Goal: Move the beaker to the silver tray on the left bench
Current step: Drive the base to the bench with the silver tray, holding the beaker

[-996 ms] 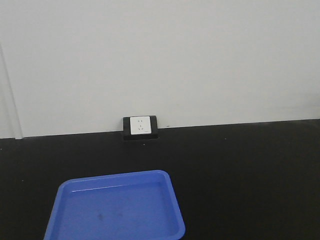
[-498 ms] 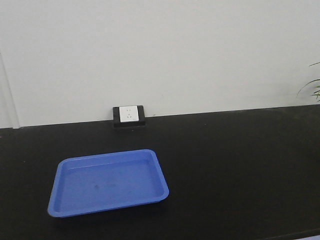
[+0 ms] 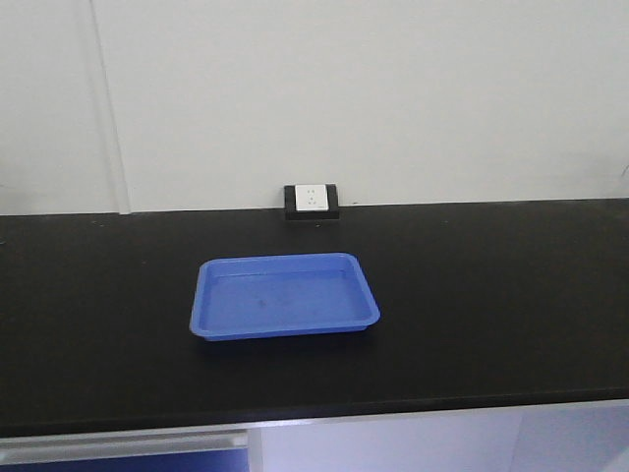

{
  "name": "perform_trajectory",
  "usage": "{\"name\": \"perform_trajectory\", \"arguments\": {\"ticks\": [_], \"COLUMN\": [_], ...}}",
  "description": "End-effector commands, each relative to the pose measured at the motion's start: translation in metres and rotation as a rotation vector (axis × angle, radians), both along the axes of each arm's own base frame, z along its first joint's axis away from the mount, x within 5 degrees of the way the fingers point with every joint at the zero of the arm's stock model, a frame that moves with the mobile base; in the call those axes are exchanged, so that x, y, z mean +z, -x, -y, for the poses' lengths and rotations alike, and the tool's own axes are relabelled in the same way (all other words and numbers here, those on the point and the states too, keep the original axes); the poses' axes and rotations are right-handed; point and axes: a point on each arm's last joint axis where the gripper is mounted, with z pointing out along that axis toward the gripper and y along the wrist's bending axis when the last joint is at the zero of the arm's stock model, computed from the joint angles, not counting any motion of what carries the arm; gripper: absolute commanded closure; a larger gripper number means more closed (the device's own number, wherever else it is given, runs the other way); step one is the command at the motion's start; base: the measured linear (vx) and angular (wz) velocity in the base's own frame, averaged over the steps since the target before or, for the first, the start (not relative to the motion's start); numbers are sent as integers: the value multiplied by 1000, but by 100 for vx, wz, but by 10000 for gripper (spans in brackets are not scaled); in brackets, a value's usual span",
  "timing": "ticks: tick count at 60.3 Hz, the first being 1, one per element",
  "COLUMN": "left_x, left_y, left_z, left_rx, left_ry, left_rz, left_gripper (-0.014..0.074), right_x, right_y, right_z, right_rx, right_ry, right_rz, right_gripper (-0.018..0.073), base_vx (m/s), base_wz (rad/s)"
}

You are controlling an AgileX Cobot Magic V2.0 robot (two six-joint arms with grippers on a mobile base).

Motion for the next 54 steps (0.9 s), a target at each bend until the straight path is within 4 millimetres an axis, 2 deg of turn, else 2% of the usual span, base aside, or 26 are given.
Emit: {"name": "perform_trajectory", "arguments": {"ticks": [1, 32, 54], "left_x": [0, 0, 0], "left_y": [-2, -2, -2], "left_z": [1, 1, 1], "left_rx": [-10, -10, -10], "left_ry": [5, 5, 5], "left_rz": [63, 63, 63], "left_gripper": [595, 595, 595], "right_x": [14, 14, 14], "right_y": [1, 1, 1], "right_z": [-3, -3, -3], "right_rx": [37, 37, 37], "right_ry": [-24, -24, -24], "right_rz": [64, 64, 64], "right_gripper": [570, 570, 570], "base_vx": [-37, -38, -35], "base_wz": [26, 33, 54]}}
